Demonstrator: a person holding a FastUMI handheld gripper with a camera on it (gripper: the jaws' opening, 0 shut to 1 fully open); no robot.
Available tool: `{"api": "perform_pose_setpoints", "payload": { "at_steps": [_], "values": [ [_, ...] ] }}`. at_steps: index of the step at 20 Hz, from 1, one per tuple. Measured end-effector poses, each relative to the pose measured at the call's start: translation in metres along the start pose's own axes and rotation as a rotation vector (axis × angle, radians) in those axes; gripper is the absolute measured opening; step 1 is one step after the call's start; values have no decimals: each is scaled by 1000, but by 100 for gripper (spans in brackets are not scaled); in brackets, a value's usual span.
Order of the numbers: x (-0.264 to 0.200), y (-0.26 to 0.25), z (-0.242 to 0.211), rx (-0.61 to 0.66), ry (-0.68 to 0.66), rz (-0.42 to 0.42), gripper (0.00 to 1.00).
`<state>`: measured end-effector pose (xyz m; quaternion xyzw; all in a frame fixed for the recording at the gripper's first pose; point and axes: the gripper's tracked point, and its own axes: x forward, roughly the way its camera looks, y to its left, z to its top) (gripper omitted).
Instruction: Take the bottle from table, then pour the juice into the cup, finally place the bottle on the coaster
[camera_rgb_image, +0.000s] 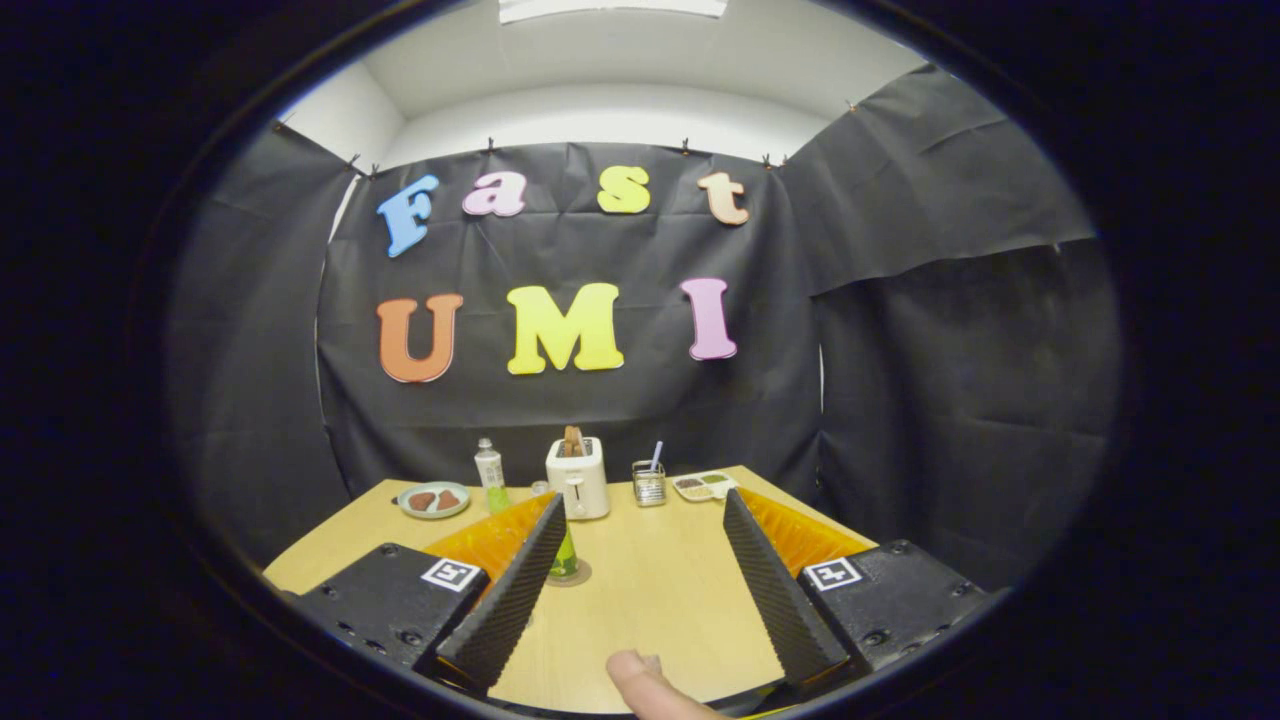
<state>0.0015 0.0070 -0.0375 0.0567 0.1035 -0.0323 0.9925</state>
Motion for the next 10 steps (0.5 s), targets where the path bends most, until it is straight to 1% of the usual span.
{"api": "perform_pose_setpoints", "payload": {
  "at_steps": [5, 8, 10],
  "values": [
    [3, 7, -9, -29, 15, 4, 100],
    [1, 11, -12, 5, 24, 27, 100],
    [3, 6, -14, 3, 25, 6, 100]
  ]
}}
